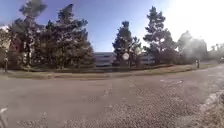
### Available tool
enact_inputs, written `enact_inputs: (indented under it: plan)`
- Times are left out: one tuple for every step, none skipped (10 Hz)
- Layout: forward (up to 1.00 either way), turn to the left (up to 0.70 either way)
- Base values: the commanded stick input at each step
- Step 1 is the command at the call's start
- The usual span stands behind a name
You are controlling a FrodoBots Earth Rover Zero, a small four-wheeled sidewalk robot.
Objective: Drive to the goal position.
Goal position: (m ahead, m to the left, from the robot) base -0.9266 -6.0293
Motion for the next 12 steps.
enact_inputs:
  plan:
    - [0.70, -0.14]
    - [0.70, -0.14]
    - [0.70, -0.14]
    - [0.70, -0.13]
    - [0.70, -0.06]
    - [0.70, 0.00]
    - [0.70, 0.00]
    - [0.70, 0.00]
    - [0.42, -0.07]
    - [0.06, -0.27]
    - [0.00, -0.64]
    - [0.00, 0.00]
